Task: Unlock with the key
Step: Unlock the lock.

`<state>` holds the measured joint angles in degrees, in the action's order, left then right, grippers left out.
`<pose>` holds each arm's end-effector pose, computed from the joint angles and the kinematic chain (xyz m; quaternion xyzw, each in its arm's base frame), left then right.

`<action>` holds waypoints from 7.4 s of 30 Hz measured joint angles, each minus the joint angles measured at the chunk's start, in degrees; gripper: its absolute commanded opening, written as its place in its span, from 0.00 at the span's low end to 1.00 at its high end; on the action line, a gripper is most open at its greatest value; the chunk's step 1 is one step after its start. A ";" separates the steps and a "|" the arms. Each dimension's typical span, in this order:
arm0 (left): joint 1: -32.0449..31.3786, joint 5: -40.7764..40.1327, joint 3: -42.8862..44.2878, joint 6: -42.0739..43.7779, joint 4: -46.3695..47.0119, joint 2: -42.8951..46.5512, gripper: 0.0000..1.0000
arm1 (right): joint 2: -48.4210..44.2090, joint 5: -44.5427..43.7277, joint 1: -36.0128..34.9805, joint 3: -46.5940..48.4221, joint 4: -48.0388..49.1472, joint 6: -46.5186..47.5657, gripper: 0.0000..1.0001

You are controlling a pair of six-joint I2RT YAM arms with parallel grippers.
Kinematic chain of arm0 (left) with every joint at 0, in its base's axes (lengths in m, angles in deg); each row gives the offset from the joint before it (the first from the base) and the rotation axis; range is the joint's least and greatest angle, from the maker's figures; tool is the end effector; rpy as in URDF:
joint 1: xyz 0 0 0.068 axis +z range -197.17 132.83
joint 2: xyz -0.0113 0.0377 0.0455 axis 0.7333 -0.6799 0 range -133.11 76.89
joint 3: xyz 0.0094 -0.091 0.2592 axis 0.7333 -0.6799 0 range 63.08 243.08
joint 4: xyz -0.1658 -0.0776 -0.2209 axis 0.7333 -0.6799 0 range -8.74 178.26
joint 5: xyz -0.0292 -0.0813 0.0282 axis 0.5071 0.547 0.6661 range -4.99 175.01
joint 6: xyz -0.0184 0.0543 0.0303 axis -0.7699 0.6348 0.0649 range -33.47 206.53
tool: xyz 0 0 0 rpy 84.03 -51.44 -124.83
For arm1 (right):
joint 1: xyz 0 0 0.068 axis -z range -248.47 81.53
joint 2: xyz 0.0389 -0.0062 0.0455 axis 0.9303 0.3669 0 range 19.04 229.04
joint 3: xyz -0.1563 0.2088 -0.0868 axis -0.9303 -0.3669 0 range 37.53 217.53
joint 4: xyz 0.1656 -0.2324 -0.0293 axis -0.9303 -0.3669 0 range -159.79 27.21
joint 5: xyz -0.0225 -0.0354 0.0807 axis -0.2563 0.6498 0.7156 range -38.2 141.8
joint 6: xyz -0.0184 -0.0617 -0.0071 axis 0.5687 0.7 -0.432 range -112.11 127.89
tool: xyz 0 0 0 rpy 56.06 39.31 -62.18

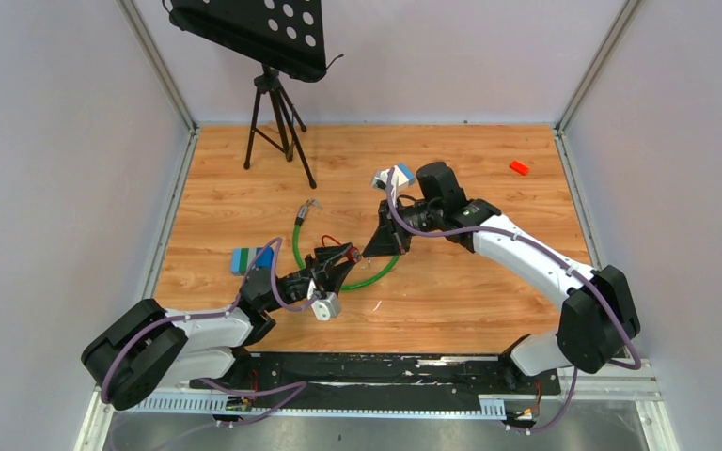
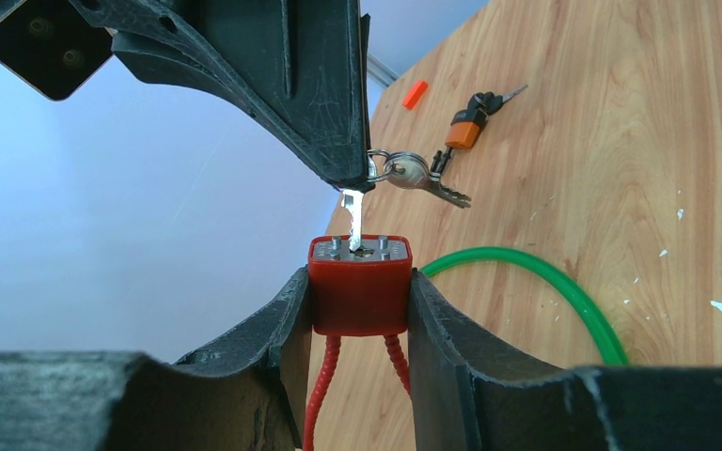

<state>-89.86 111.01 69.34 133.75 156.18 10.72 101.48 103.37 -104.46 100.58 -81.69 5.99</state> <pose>0.1460 -0.1648 0.1683 0.5718 0.3324 -0.1185 0.7406 0.2553 0.2344 0.2784 -0.4189 0.7191 0.4977 0.2444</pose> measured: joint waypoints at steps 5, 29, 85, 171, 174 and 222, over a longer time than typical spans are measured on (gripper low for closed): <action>-0.04 -0.22 0.02 0.02 0.02 0.00 0.00 | 0.02 0.07 0.00 -0.13 0.46 -0.39 0.00; -0.98 -2.60 0.02 0.98 -0.55 -0.11 0.00 | 0.85 -0.20 0.00 -1.07 2.01 -2.19 0.00; -4.33 -11.39 3.54 -4.13 -13.73 -1.55 0.00 | 4.07 -7.08 -1.16 -4.28 6.58 0.50 0.00; -13.16 -38.07 8.15 17.90 -19.65 -8.72 0.00 | 25.38 8.68 5.11 -8.26 43.25 -49.29 0.17; -13.38 -37.79 8.17 16.87 -20.50 -7.54 0.00 | 25.00 9.97 5.64 -7.93 41.81 -47.47 0.42; -2.21 14.58 28.04 -18.29 -56.74 -1.60 0.00 | -13.44 -8.81 -3.67 -4.96 -16.44 48.50 0.35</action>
<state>-92.07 125.59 97.39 115.46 99.44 9.12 88.04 94.56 -108.13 95.61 -98.12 54.50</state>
